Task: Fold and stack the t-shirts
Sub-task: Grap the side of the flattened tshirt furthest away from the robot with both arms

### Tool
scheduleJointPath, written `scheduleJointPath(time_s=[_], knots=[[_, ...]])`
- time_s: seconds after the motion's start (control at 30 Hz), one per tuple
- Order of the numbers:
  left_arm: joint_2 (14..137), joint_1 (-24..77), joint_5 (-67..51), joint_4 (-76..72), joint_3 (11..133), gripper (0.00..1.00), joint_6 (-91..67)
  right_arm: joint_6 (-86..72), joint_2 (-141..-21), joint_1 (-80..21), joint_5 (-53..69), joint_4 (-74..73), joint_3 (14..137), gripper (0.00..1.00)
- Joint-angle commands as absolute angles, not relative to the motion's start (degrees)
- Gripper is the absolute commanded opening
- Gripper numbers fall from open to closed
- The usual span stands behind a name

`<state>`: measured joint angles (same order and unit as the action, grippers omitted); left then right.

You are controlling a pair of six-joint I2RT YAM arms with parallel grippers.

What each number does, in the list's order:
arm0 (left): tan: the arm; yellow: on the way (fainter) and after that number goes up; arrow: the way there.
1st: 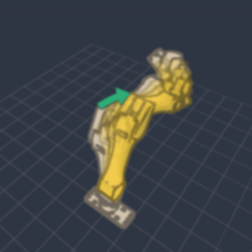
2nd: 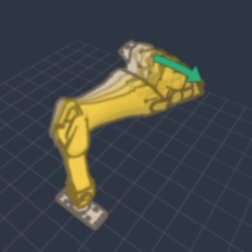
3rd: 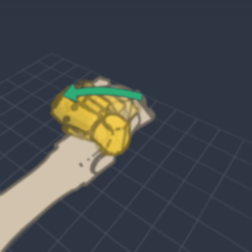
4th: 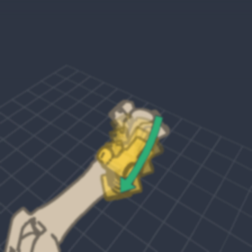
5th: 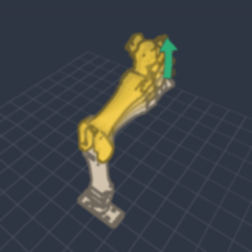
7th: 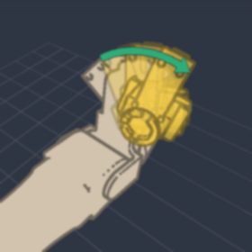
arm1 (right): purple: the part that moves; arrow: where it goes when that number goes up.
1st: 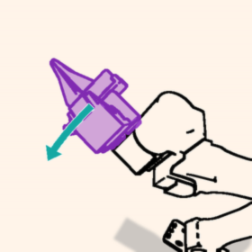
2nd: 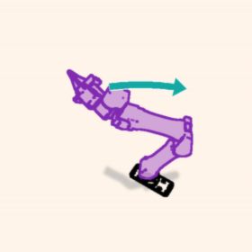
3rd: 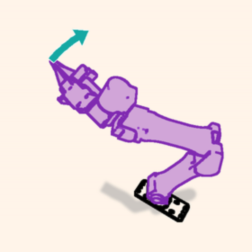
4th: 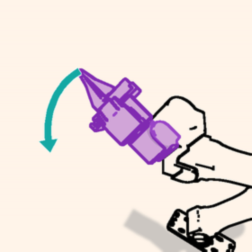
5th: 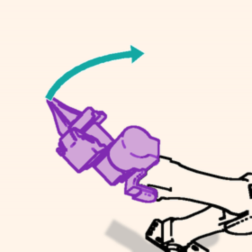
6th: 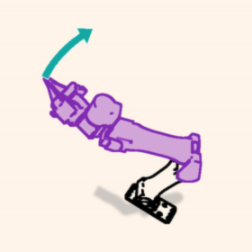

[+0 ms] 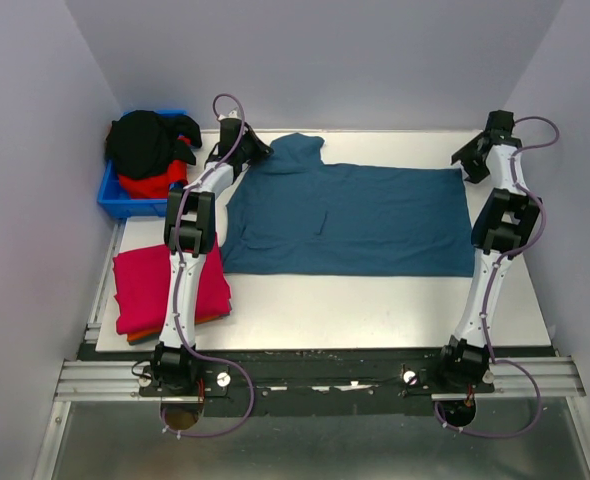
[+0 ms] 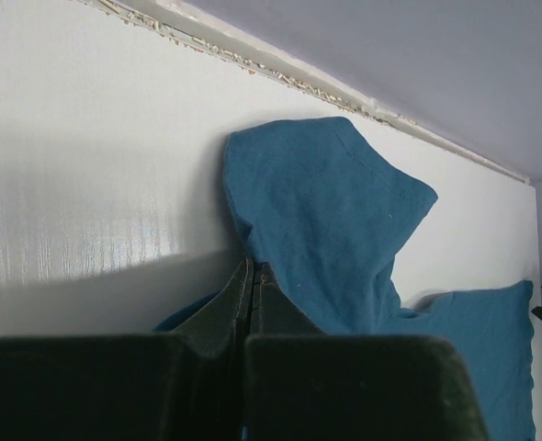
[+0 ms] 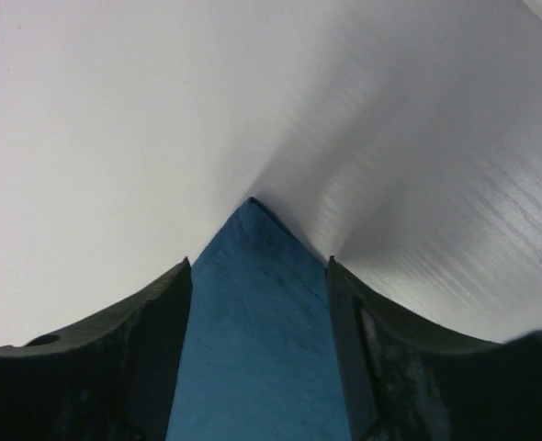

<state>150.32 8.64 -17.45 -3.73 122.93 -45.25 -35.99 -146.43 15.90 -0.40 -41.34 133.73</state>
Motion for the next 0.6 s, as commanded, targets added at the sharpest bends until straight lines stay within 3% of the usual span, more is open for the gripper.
scheduleJointPath(time_s=[0.0, 0.17, 0.57], knots=[[146.87, 8.88, -18.9, -5.27, 121.99, 0.0, -44.74, -39.28, -146.87, 16.7, -3.51, -39.03, 134.48, 0.64], [146.87, 8.88, -18.9, -5.62, 121.9, 0.0, -44.82, -40.34, -149.32, 17.4, -0.45, -37.52, 137.18, 0.53], [146.86, 8.79, -19.51, -5.8, 121.9, 0.0, -45.79, -43.33, -151.0, 18.81, 4.65, -36.66, 137.03, 0.53]])
